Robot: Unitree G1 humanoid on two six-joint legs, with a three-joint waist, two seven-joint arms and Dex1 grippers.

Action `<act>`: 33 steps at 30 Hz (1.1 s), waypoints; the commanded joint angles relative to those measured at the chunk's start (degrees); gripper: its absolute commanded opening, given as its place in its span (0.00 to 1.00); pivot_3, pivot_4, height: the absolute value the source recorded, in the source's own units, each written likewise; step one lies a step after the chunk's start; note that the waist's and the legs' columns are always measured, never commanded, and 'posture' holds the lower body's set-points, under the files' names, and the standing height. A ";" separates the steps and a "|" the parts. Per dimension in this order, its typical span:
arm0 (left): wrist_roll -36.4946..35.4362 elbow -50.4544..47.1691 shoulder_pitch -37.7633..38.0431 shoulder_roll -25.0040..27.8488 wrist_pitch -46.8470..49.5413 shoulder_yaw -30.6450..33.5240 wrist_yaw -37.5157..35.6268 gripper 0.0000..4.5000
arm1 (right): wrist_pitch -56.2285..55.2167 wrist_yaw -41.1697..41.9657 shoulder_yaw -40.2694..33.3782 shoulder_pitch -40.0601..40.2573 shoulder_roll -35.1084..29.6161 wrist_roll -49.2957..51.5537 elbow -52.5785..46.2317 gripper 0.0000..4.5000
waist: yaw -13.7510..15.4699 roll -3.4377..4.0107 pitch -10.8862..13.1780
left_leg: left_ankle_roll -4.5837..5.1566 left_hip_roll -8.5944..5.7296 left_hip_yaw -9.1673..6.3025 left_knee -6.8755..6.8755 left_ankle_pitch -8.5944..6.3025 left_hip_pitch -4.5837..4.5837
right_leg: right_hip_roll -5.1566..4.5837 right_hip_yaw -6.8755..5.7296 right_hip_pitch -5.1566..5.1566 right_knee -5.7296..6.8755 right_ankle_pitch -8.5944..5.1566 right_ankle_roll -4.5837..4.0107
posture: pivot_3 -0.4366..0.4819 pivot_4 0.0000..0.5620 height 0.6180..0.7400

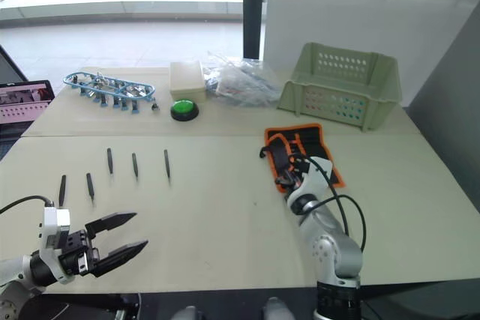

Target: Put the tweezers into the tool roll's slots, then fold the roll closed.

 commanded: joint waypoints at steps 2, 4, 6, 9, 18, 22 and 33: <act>-0.17 -0.38 0.13 -0.03 -1.15 0.55 -0.38 1.00 | -2.37 1.38 1.11 -0.07 -0.64 -0.60 -1.55 0.01 | 0.00 0.00 0.00 | 0.00 0.00 0.00 0.00 0.00 0.00 | 0.00 0.00 0.00 0.00 0.00 0.00 | 0.48 0.27 0.78; -0.10 -0.17 0.08 0.03 -1.17 0.59 -0.40 1.00 | -3.39 3.21 3.10 0.30 -1.97 -1.93 -1.92 0.01 | 0.00 0.00 0.00 | 0.00 0.00 0.00 0.00 0.00 0.00 | 0.00 0.00 0.00 0.00 0.00 0.00 | 0.48 0.27 0.78; 0.00 0.40 0.06 0.19 -1.29 0.86 -0.58 1.00 | -6.70 8.48 9.73 1.33 -6.21 -5.86 -3.35 0.01 | -0.02 0.02 0.01 | 0.00 0.00 0.00 0.00 0.00 0.00 | 0.00 0.00 0.00 -0.01 0.00 0.00 | 0.48 0.27 0.78; 0.02 1.34 -0.37 0.67 -1.16 1.29 -0.67 1.00 | -13.82 17.20 22.95 2.98 -15.50 -14.71 -4.47 0.01 | -0.05 0.04 0.02 | 0.00 -0.01 0.01 0.00 0.00 0.01 | -0.01 0.00 0.00 -0.04 0.00 0.00 | 0.48 0.27 0.78; 0.17 2.70 -0.94 1.59 -1.56 1.30 -0.96 1.00 | -32.49 29.26 35.61 2.74 -27.67 -28.78 -1.67 0.01 | 0.05 0.00 0.00 | 0.00 -0.01 -0.03 0.00 0.00 0.01 | -0.02 -0.06 0.03 -0.06 0.00 0.00 | 0.48 0.27 0.78; 0.14 3.59 -2.69 2.08 -1.11 0.47 -0.96 1.00 | -40.66 36.28 38.54 2.37 -32.32 -32.15 -0.37 0.01 | 0.10 -0.02 0.00 | 0.00 -0.02 -0.04 0.00 0.00 0.01 | -0.02 -0.07 0.05 -0.07 0.00 0.00 | 0.48 0.27 0.78; 8.85 10.88 -22.16 6.44 -4.99 -13.60 -8.34 1.00 | -43.08 45.88 37.68 1.72 -33.64 -31.53 -0.17 0.01 | 1.10 -0.03 -0.01 | -0.18 -0.06 -0.15 0.01 0.11 0.06 | -0.03 -0.19 0.13 -0.03 0.02 -0.02 | 0.48 0.27 0.78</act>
